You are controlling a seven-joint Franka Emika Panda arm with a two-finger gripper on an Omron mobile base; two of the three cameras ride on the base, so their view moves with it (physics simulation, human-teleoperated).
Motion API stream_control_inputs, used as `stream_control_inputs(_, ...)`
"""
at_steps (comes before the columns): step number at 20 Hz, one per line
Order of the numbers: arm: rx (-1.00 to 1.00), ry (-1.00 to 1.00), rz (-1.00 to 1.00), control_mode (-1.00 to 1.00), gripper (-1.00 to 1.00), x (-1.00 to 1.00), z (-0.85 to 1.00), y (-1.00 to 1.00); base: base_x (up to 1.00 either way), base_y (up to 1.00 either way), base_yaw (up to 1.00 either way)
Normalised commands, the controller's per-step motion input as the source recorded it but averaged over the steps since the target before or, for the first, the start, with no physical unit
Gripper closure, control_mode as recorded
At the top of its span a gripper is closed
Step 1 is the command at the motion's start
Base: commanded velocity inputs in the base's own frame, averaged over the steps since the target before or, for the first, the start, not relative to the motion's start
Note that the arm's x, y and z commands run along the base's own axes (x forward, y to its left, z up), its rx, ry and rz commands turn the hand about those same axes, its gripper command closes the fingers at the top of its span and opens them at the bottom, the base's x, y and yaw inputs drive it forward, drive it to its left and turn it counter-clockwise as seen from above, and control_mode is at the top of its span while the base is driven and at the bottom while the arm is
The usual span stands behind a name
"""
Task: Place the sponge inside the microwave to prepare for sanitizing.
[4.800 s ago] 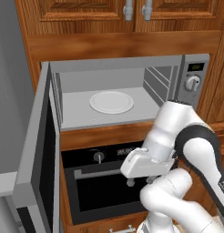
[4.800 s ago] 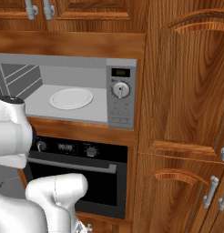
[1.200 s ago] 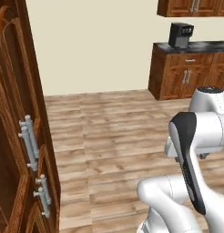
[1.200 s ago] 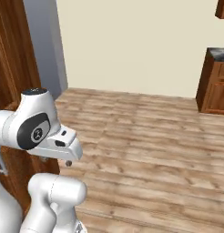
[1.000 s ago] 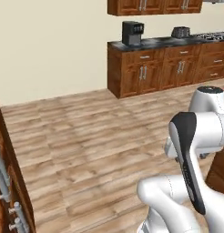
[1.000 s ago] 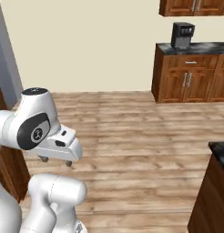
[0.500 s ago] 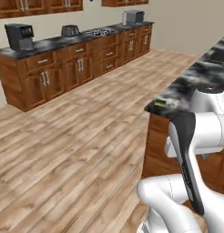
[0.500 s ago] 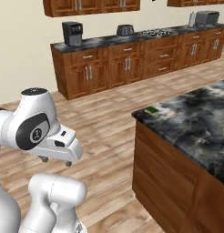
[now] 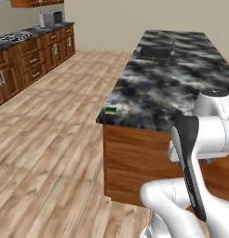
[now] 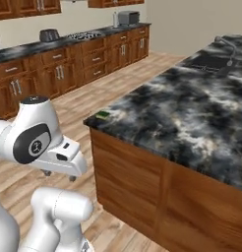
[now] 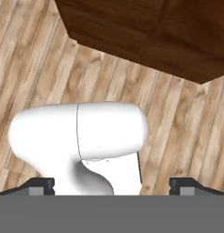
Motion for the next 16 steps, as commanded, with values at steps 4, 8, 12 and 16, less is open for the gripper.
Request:
stream_control_inputs(4,0.00,0.00,0.00,1.00,-1.00,0.00,0.00,0.00,0.74,0.00,-0.54)
stream_control_inputs(8,0.00,0.00,0.00,1.00,-1.00,0.00,0.00,0.00,0.36,0.47,-0.39)
stream_control_inputs(12,0.00,0.00,0.00,1.00,-1.00,0.00,0.00,0.00,0.39,0.88,-0.33)
stream_control_inputs(16,0.00,0.00,0.00,1.00,-1.00,0.00,0.00,0.00,0.26,0.99,-0.23)
